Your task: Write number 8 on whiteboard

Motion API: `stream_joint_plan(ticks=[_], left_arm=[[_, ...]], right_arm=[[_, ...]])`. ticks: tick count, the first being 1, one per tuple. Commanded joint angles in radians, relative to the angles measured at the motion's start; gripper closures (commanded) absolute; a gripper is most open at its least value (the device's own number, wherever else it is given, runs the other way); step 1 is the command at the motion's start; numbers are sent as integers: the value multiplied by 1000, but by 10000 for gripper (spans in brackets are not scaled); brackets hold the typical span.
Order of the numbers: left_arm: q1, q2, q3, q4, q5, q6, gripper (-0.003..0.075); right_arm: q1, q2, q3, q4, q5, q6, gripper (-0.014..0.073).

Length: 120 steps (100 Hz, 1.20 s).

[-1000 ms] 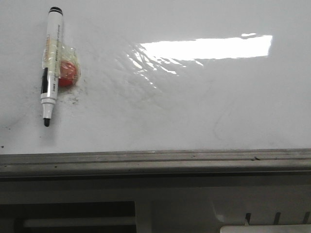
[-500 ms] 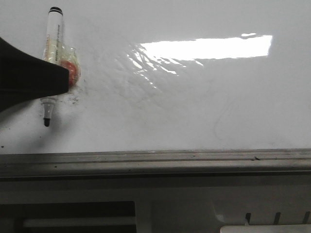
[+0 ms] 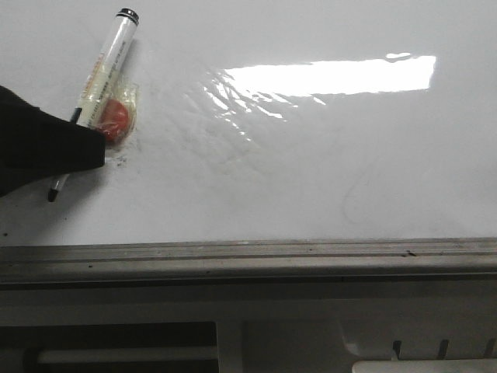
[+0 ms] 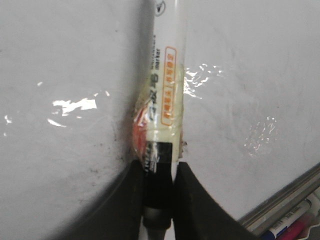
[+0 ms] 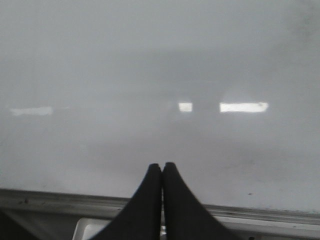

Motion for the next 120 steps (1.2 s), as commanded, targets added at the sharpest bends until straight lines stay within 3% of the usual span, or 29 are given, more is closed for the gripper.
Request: stream_joint_plan(ticks=[1, 13, 26, 37, 84, 106, 120], left_arm=[[-4, -4, -27, 37, -58, -7, 741], [-8, -10, -27, 158, -58, -7, 741], [-20, -22, -46, 345, -60, -7, 741], [-41, -22, -60, 492, -60, -7, 741], [-86, -20, -92, 672, -62, -7, 741], [-86, -20, -92, 703, -64, -7, 741], [-86, -20, -92, 708, -66, -7, 741]], right_arm=[[67, 21, -55, 5, -21, -7, 657], [161, 27, -96, 18, 49, -18, 606], [262, 88, -159, 65, 104, -115, 375], [327, 171, -203, 113, 82, -149, 274], [580, 539, -349, 153, -122, -206, 270], [734, 673, -385, 153, -253, -206, 270], [774, 743, -410, 157, -323, -206, 270]])
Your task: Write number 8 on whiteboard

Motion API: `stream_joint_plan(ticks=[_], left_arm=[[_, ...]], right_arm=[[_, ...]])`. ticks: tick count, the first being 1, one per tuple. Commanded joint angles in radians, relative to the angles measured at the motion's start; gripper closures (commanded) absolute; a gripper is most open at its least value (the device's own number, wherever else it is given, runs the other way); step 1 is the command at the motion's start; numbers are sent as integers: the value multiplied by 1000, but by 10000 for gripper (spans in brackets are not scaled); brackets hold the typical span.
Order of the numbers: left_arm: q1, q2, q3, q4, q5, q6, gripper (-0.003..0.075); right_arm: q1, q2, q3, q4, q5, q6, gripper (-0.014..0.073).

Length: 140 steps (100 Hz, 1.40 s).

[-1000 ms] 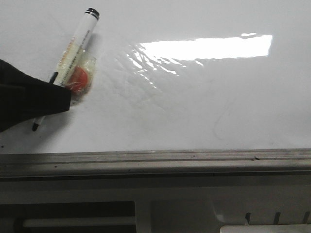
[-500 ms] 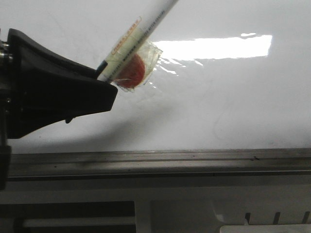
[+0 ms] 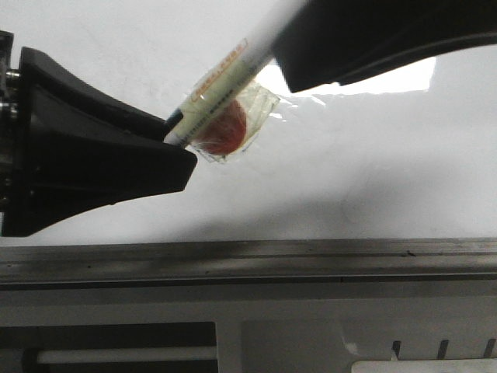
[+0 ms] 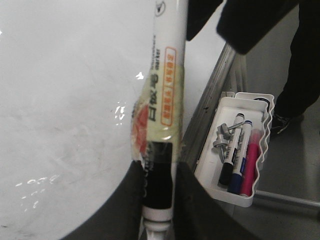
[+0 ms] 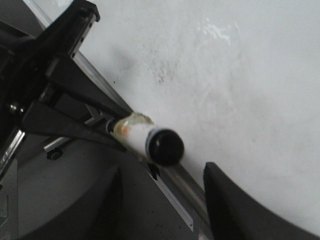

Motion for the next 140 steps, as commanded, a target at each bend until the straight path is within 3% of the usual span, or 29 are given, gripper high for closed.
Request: stream_joint_plan(ticks=[1, 21, 62, 74, 91, 100, 110, 125, 140], left_arm=[[-9, -18, -30, -8, -80, -7, 741], [-9, -18, -30, -8, -80, -7, 741], [-9, -18, -30, -9, -69, -7, 739], [-9, -18, -30, -9, -69, -17, 678], [-9, -23, -30, -9, -67, -67, 491], [-9, -57, -30, -12, -40, -93, 430], [-9, -133, -30, -65, 82, -93, 421], [-3, -329, -30, -199, 371, -93, 422], [-1, -510, -30, -210, 432, -93, 426]], right_arm=[[19, 31, -50, 15, -112, -11, 270], [20, 99, -83, 61, -135, -11, 305], [20, 189, -105, 100, -157, -11, 664], [20, 189, -105, 100, -163, -11, 664], [20, 189, -105, 100, -166, -11, 664], [20, 189, -105, 100, -164, -11, 664], [20, 189, -106, 102, -164, -11, 664], [19, 189, -140, 102, -128, -7, 664], [12, 189, -209, 102, -110, -7, 664]])
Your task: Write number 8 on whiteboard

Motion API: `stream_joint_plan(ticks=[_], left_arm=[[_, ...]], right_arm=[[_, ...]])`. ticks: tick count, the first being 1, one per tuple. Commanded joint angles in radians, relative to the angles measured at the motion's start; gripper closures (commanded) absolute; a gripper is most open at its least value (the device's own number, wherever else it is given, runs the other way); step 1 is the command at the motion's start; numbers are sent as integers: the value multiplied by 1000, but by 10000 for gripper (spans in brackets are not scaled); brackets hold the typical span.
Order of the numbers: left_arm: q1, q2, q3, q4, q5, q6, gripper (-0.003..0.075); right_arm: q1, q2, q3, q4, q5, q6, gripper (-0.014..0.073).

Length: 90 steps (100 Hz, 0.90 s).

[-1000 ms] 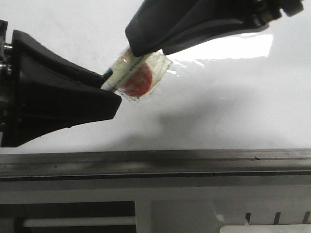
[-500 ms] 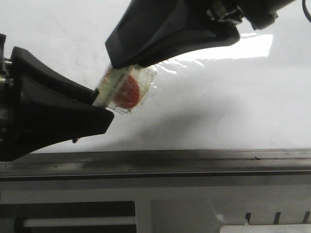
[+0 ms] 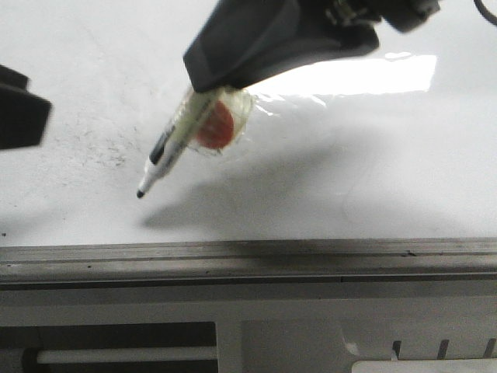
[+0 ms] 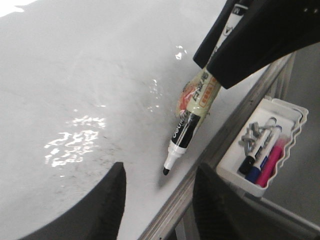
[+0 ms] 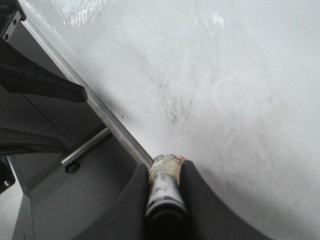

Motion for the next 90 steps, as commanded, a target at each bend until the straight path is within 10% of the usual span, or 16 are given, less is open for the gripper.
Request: stream_joint_plan(ticks=[1, 90], left_arm=[[7, -92, -30, -21, -32, -13, 426], [82, -142, -30, -51, -44, -13, 426]], right_arm=[[-13, -18, -78, 0, -47, -7, 664], [-301, 50, -265, -67, 300, 5, 652]])
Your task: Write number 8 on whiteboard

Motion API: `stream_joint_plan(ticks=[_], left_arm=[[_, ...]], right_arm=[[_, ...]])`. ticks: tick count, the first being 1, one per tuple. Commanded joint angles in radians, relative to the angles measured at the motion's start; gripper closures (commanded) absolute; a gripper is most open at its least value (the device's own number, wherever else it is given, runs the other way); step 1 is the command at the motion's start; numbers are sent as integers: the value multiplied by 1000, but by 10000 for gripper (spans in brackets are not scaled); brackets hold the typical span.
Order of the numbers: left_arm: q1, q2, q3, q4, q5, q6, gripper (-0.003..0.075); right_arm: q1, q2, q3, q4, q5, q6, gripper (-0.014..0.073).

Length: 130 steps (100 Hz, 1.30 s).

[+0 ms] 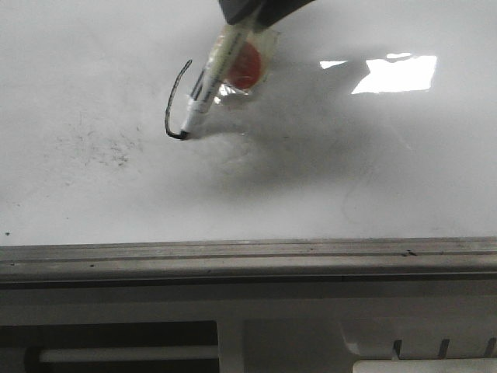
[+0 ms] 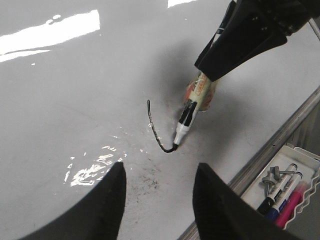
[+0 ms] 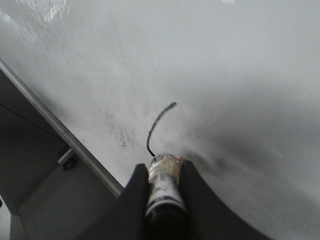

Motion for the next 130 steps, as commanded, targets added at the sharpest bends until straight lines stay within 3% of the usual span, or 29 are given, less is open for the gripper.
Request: stream_joint_plan(ticks=[1, 14, 32, 63, 89, 118, 130], left_arm=[[1, 5, -30, -9, -80, -13, 426], [1, 5, -30, -9, -80, -13, 426], [1, 5, -30, -9, -80, -13, 426], [1, 5, -30, -9, -80, -13, 426], [1, 5, -30, -9, -80, -13, 426], [-42, 71, -30, -2, -87, -4, 426], [-99, 171, -30, -2, -187, -4, 426]], right_arm=[[-59, -47, -25, -82, -7, -12, 652], [-47, -24, -23, -80, 78, -12, 652], [22, 12, -62, -80, -61, -12, 652], [-40, -5, -149, -130, -74, -9, 652], [78, 6, -173, -124, -116, -26, 652], [152, -64, -164, -124, 27, -26, 652], [181, -62, -136, -124, 41, -22, 652]])
